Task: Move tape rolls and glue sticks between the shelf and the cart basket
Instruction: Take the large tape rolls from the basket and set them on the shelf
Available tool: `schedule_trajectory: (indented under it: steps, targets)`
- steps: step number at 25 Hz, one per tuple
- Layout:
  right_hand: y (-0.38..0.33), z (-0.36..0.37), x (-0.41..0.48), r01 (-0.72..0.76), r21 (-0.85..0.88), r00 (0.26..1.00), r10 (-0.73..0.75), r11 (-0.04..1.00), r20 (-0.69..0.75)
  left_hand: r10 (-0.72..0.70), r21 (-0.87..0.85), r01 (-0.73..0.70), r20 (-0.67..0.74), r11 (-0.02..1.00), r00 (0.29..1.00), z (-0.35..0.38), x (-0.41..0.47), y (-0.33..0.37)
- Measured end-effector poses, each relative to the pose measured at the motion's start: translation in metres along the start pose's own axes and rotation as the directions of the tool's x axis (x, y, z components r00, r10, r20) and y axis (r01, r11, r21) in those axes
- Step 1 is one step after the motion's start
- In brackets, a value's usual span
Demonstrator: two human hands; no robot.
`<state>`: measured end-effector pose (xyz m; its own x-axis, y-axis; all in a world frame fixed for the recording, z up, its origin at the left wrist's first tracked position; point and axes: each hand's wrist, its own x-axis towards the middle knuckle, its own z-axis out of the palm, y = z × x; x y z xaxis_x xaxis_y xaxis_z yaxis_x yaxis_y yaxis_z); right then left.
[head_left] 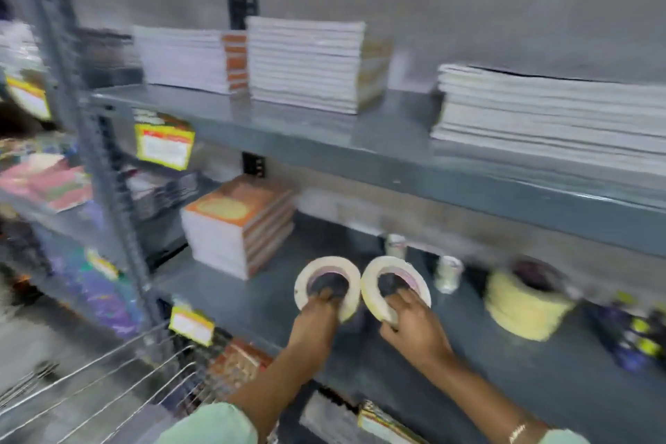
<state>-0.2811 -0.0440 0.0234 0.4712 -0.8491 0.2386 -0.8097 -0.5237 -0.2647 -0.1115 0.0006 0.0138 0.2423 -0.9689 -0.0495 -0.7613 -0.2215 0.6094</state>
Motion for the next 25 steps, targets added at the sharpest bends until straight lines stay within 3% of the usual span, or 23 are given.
schedule_trajectory:
  steps: [3,7,9,11,15,17,20,23,25]
  targets:
    - [0.053,-0.010,-0.046,-0.219,-0.031,0.976,0.219,0.975,0.018,0.218,0.007,-0.222,0.155,0.975,0.964,0.053,-0.003,0.042]
    - [0.089,-0.017,-0.093,-0.398,-0.064,0.917,0.396,0.915,-0.035,0.314,0.273,-0.405,0.324,0.872,0.893,0.099,0.000,0.080]
    - [0.097,-0.015,-0.105,-0.456,-0.048,0.890,0.456,0.889,-0.013,0.381,0.319,-0.498,0.364,0.806,0.850,0.113,0.005,0.084]
    - [0.101,-0.013,-0.111,-0.497,-0.022,0.868,0.497,0.867,0.001,0.440,0.260,-0.547,0.373,0.795,0.817,0.121,0.008,0.081]
    - [0.105,-0.007,-0.110,-0.552,-0.045,0.833,0.553,0.833,0.024,0.478,0.207,-0.511,0.190,0.834,0.857,0.112,0.017,0.060]
    - [0.103,-0.008,-0.103,-0.579,-0.069,0.812,0.582,0.812,0.034,0.417,0.215,-0.431,0.106,0.876,0.902,0.104,0.026,0.042]
    - [0.091,-0.011,-0.086,-0.590,-0.011,0.807,0.589,0.808,-0.046,0.313,0.232,-0.328,0.099,0.916,0.945,0.096,0.040,0.018]
    - [0.061,-0.009,-0.059,-0.502,0.066,0.854,0.506,0.863,-0.119,0.266,0.293,-0.293,0.129,0.910,0.955,0.094,0.047,0.005]
    - [0.042,-0.001,-0.042,-0.387,0.007,0.921,0.386,0.922,-0.054,0.274,0.301,-0.303,0.135,0.904,0.952,0.095,0.048,0.006]
